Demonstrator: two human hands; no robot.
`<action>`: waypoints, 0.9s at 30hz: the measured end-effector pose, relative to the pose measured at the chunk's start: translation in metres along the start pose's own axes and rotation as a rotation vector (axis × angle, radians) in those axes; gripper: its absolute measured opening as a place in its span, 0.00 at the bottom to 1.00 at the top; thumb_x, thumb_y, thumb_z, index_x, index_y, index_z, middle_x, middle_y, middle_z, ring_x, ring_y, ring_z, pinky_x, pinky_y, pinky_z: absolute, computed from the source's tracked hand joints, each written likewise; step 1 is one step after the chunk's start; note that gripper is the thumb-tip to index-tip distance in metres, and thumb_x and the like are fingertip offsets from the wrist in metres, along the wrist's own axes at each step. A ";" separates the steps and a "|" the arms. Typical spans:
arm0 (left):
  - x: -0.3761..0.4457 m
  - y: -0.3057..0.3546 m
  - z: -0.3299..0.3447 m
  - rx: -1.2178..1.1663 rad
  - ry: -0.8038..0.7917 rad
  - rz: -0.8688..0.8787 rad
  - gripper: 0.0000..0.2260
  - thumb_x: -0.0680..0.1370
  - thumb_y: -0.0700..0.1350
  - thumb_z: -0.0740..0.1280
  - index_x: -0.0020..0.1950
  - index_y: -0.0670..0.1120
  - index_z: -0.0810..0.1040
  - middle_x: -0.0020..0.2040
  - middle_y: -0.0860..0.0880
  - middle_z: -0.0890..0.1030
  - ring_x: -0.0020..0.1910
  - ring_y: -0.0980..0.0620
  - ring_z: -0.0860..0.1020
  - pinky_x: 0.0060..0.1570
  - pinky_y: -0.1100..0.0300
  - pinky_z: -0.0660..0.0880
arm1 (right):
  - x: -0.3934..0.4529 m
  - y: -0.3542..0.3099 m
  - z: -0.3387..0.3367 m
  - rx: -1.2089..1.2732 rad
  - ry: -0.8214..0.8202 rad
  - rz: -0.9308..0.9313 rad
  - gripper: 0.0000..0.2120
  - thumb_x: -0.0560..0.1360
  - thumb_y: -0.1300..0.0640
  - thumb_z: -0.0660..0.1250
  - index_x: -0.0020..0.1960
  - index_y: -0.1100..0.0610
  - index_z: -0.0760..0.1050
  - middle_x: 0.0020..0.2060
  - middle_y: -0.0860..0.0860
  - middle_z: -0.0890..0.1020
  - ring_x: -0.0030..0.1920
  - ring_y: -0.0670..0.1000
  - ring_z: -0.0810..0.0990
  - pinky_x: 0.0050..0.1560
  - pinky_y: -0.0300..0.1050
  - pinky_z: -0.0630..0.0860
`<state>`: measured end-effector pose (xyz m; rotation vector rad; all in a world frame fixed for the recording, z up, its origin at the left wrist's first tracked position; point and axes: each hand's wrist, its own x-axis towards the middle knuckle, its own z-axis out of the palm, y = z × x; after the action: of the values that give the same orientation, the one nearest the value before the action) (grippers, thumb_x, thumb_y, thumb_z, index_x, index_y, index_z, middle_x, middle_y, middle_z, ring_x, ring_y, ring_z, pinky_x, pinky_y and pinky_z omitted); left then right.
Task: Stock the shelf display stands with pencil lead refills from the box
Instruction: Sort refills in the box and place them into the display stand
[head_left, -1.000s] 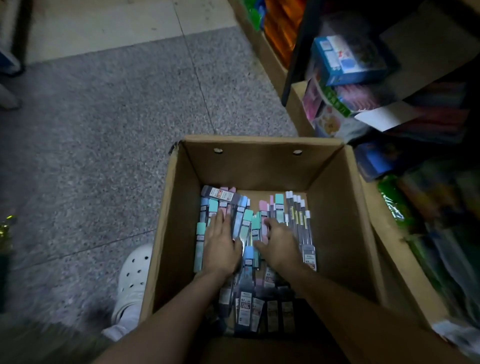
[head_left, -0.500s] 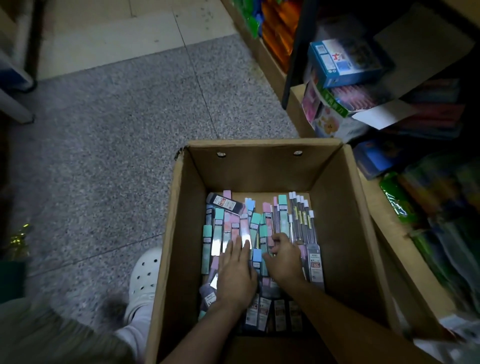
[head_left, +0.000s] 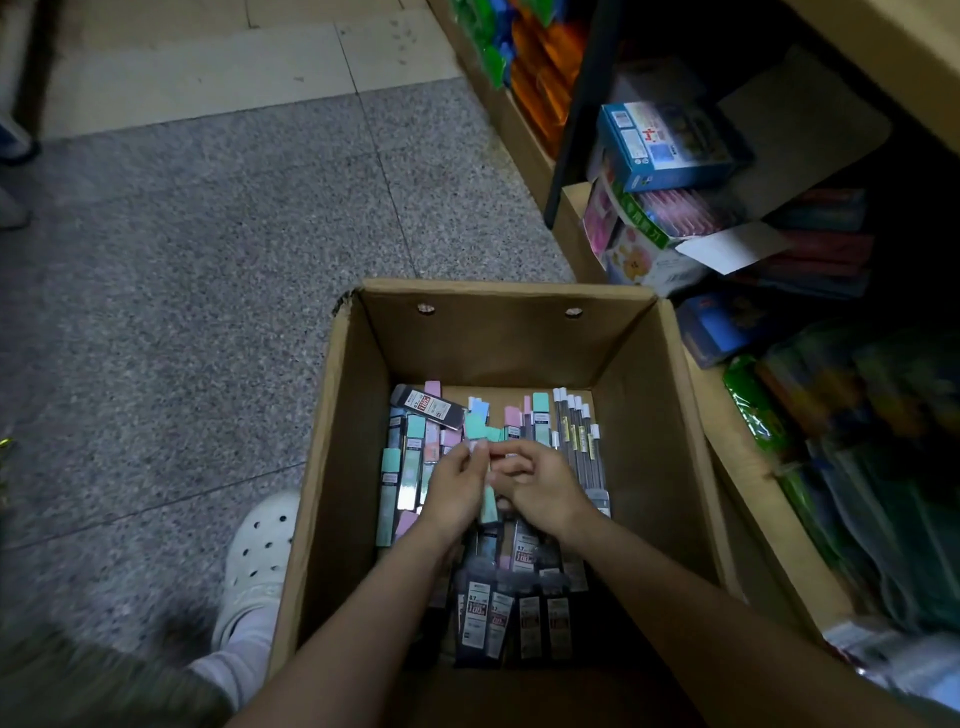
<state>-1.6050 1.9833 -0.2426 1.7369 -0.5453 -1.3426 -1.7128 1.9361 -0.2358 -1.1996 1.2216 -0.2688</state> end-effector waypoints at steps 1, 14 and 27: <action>0.003 0.001 0.000 -0.065 0.040 -0.015 0.14 0.84 0.46 0.56 0.57 0.39 0.77 0.47 0.43 0.82 0.46 0.50 0.81 0.44 0.62 0.78 | 0.003 -0.002 -0.003 -0.046 0.018 -0.021 0.09 0.76 0.65 0.69 0.55 0.56 0.78 0.47 0.52 0.83 0.44 0.46 0.82 0.43 0.37 0.80; 0.019 -0.041 -0.022 -0.252 0.337 -0.179 0.10 0.84 0.47 0.52 0.51 0.43 0.68 0.34 0.45 0.72 0.30 0.50 0.70 0.34 0.54 0.69 | 0.097 -0.029 0.050 -0.798 0.166 -0.172 0.20 0.78 0.51 0.66 0.68 0.54 0.71 0.60 0.58 0.78 0.62 0.59 0.74 0.61 0.53 0.74; 0.000 -0.005 -0.007 -0.252 0.272 -0.073 0.07 0.80 0.48 0.66 0.46 0.45 0.75 0.39 0.45 0.80 0.36 0.48 0.77 0.40 0.53 0.75 | 0.027 -0.022 0.014 0.070 0.238 0.111 0.09 0.75 0.67 0.69 0.53 0.58 0.75 0.48 0.55 0.81 0.45 0.51 0.80 0.32 0.32 0.75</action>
<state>-1.5994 1.9885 -0.2460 1.7049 -0.1539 -1.1445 -1.6817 1.9153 -0.2347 -1.0566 1.4689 -0.3761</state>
